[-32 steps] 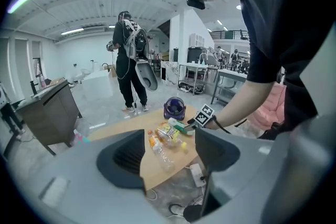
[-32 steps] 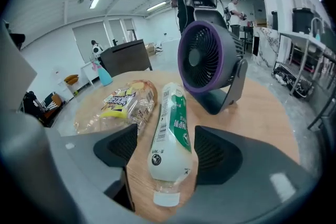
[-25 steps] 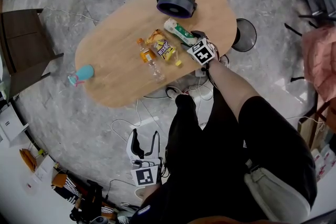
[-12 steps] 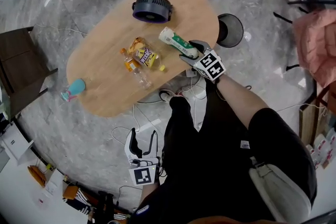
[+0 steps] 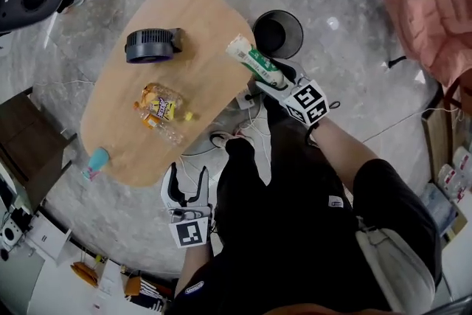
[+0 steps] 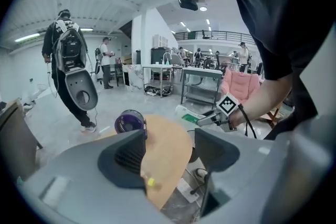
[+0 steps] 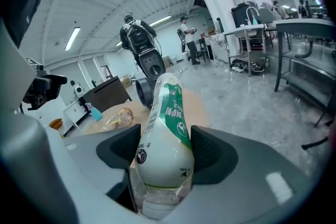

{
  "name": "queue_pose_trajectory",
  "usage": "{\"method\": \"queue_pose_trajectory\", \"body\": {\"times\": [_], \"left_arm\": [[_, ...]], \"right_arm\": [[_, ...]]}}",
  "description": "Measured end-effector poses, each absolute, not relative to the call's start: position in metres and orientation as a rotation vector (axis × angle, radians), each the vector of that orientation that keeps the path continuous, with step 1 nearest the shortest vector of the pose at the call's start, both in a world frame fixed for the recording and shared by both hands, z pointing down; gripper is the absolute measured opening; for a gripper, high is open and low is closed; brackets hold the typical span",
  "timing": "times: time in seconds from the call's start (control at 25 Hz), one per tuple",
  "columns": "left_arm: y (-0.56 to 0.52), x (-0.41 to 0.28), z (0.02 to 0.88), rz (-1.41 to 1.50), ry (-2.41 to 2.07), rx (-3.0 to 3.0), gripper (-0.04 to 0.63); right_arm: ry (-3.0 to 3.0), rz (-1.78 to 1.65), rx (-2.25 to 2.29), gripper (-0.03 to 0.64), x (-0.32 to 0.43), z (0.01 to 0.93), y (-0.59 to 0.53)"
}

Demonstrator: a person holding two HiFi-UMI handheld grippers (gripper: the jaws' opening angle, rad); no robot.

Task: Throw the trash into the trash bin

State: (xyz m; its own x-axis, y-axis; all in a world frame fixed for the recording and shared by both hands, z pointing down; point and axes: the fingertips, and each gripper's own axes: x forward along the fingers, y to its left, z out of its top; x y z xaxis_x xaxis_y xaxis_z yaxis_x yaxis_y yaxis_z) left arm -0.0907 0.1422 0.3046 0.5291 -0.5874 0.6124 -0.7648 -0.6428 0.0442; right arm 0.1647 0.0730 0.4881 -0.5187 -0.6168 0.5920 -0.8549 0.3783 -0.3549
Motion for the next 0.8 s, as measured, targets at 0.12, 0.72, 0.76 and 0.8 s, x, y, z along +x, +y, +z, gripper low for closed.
{"method": "queue_pose_trajectory", "body": {"times": [0.12, 0.72, 0.76, 0.8], "left_arm": [[0.123, -0.058, 0.316, 0.815, -1.085, 2.488, 0.299], [0.078, 0.081, 0.362, 0.831, -0.913, 2.555, 0.288], [0.078, 0.083, 0.365, 0.823, -0.902, 2.550, 0.288], [0.080, 0.083, 0.370, 0.814, -0.885, 2.544, 0.288]], "right_arm": [[-2.257, 0.914, 1.346, 0.327, 0.200, 0.491, 0.077], [-1.861, 1.229, 1.359, 0.327, 0.320, 0.638, 0.115], [-1.826, 1.252, 1.346, 0.327, 0.321, 0.652, 0.114], [-1.788, 1.275, 1.337, 0.327, 0.322, 0.667, 0.112]]}}
